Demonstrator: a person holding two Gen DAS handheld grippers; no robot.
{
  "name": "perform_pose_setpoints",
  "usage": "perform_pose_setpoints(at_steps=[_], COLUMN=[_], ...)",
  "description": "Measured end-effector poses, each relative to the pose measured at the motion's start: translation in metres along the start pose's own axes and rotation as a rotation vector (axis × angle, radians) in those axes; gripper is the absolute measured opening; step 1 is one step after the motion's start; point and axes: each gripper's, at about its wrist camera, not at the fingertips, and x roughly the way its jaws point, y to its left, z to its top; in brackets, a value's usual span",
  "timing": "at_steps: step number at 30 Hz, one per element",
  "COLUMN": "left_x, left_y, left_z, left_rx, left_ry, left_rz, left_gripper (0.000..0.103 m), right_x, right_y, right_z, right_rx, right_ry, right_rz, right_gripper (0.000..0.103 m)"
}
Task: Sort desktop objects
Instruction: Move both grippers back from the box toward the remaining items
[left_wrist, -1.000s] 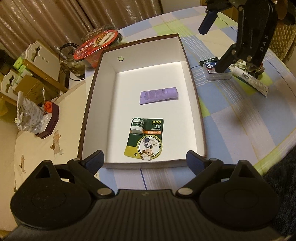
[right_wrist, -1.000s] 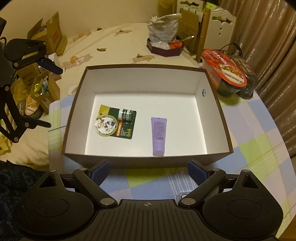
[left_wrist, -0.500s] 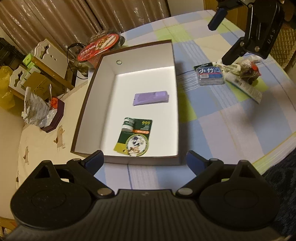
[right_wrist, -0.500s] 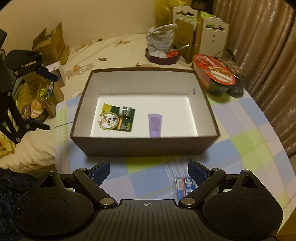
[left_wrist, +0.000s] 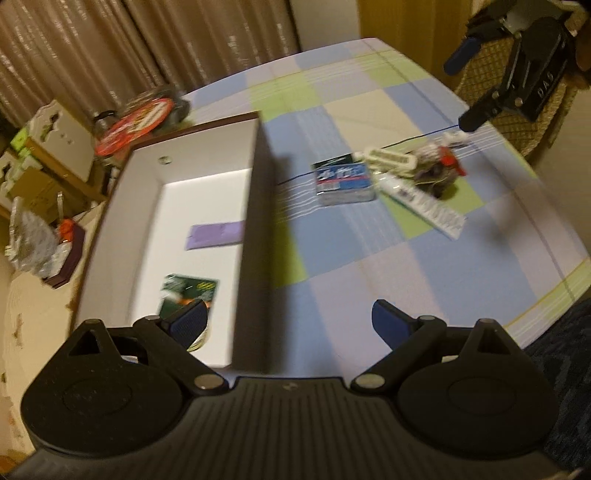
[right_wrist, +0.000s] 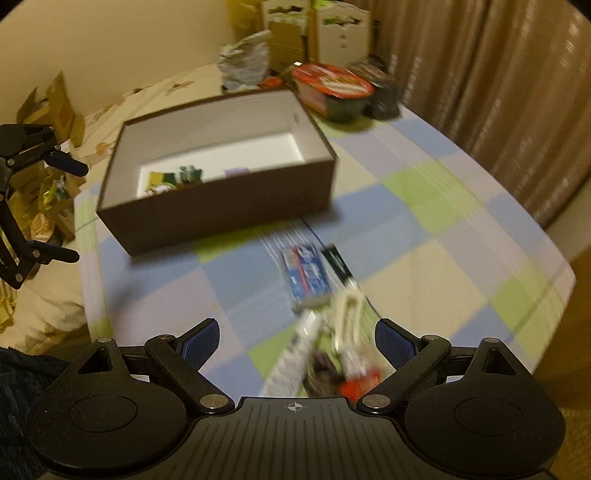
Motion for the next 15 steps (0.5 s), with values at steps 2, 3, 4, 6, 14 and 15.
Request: perform_pose_setpoints(at_steps=[2, 3, 4, 6, 14, 15], left_x=[0.006, 0.009, 0.013, 0.021, 0.061, 0.067], left_y=[-0.011, -0.017, -0.022, -0.031, -0.055, -0.057], left_z=[0.007, 0.011, 0.014, 0.021, 0.054, 0.059], left_rx=[0.005, 0.013, 0.021, 0.037, 0.228, 0.261], left_ry=[-0.008, -0.015, -0.021, -0.037, -0.075, -0.074], left_rz=[-0.02, -0.031, -0.04, -0.061, -0.114, -0.125], left_gripper=[0.094, 0.094, 0.094, 0.094, 0.094, 0.094], right_x=[-0.002, -0.003, -0.004, -0.005, -0.002, -0.001], right_y=[-0.01, -0.015, -0.019, -0.031, -0.07, -0.074], right_z=[-0.015, -0.023, -0.031, -0.046, -0.095, -0.1], right_rx=[0.032, 0.05, 0.069, 0.115, 0.276, 0.294], right_ry=[0.008, 0.011, 0.015, 0.023, 0.056, 0.059], right_rz=[-0.009, -0.017, -0.021, -0.028, -0.055, -0.056], right_gripper=[0.094, 0.094, 0.094, 0.094, 0.094, 0.094])
